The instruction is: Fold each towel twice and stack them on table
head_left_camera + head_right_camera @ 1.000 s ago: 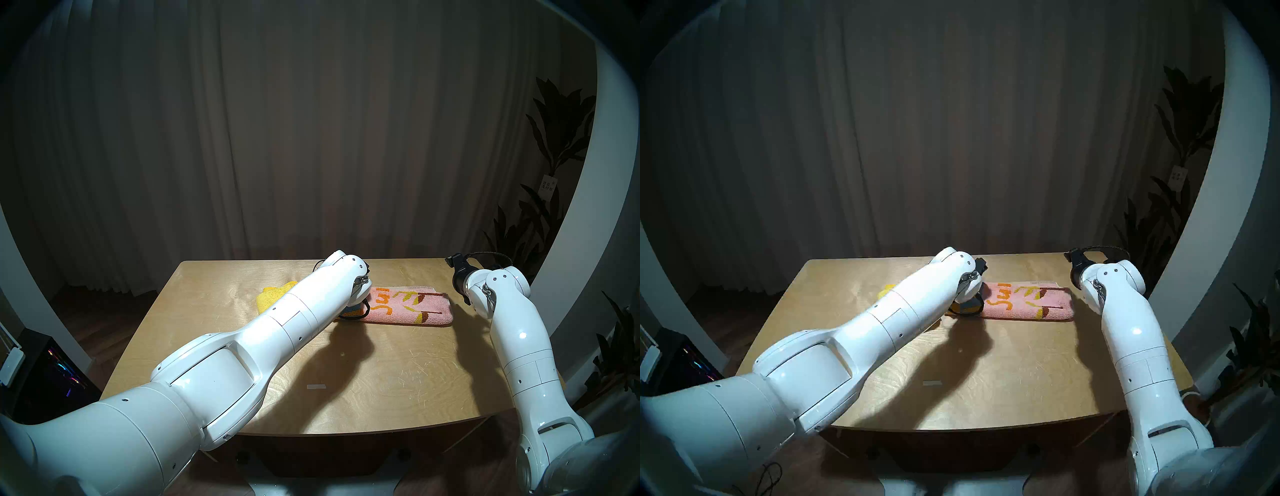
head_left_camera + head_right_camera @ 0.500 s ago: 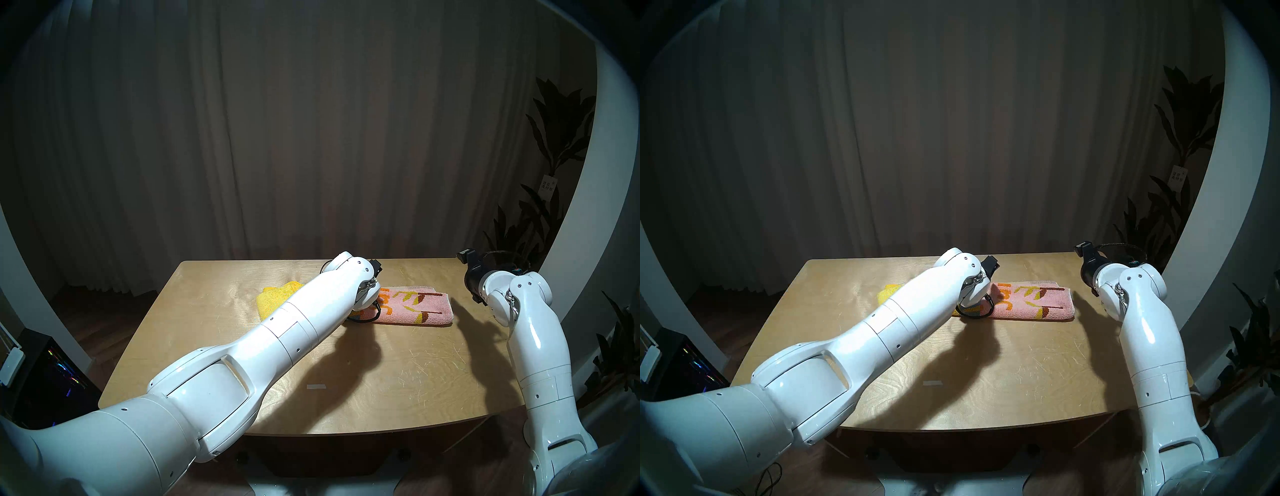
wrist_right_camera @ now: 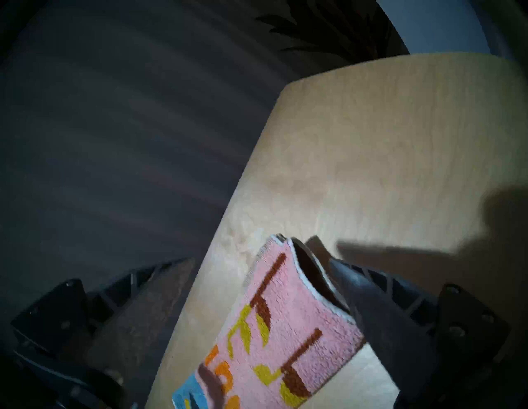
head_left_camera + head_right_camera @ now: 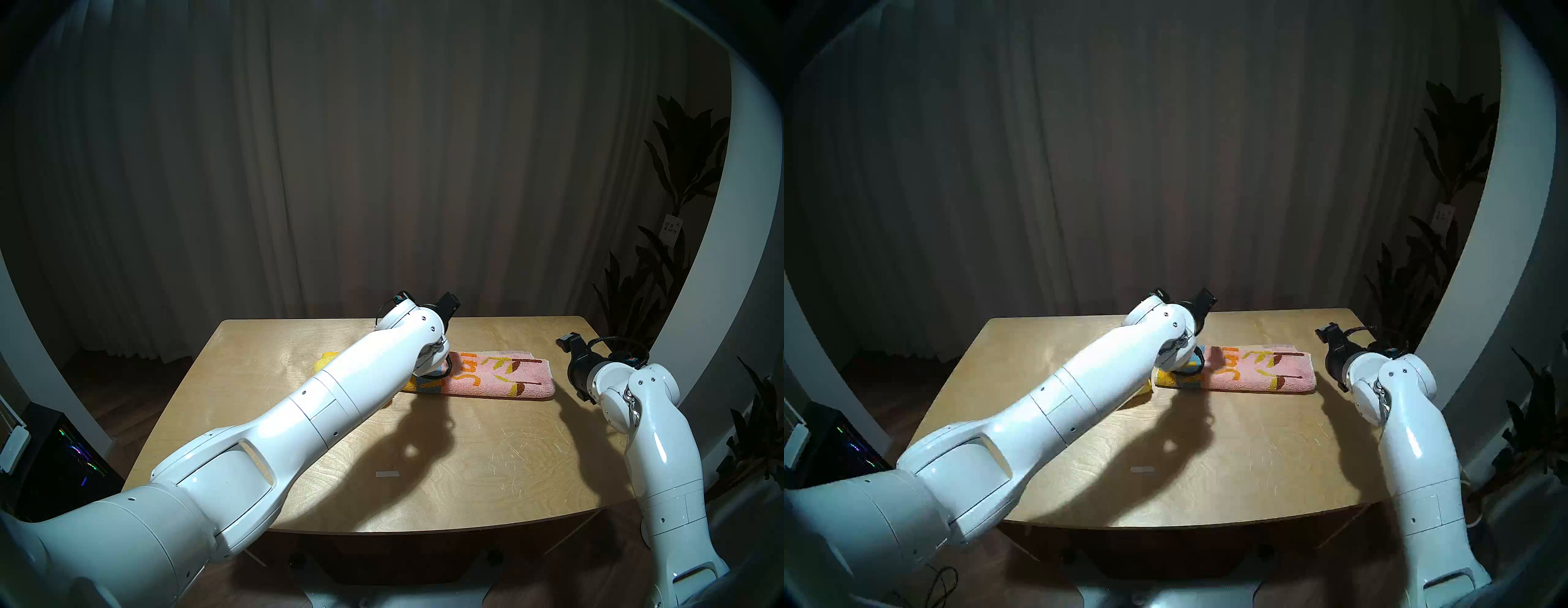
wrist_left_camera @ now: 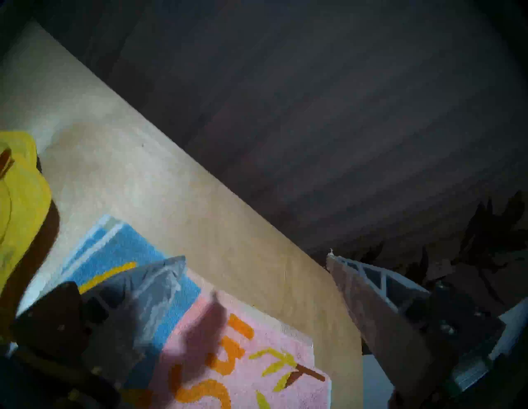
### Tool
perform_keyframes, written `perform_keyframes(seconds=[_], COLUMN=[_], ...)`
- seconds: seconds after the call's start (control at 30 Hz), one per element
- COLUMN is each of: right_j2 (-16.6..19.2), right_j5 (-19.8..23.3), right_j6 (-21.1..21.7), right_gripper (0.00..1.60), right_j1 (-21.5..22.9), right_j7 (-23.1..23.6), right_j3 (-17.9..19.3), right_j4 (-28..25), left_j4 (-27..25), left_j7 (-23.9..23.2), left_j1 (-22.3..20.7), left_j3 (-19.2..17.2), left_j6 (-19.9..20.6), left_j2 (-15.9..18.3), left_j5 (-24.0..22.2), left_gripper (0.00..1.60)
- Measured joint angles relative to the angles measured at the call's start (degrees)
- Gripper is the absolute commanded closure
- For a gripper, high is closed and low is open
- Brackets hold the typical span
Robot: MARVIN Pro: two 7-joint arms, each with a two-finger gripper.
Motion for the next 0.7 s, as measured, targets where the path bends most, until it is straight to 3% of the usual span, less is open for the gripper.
perform_keyframes(seconds=[0.33, 0.7], right_j2=[-0.9, -0.7], right_j5=[0.6, 0.4], right_j6=[1.2, 1.6], right_gripper=[0.00, 0.00], right_j1=[-4.5, -8.4], right_j7=[0.6, 1.4], right_j3=[-1.7, -0.8], right_j4=[-2.2, -4.6], left_j4=[-7.6, -13.9], left_j7=[-2.2, -4.7], left_j1=[1.7, 7.7], left_j3=[-2.6, -7.3], left_j6=[-2.4, -5.7], left_j2=[7.2, 15.2], left_j5=[2.9, 4.0], left_gripper=[0.00, 0.00])
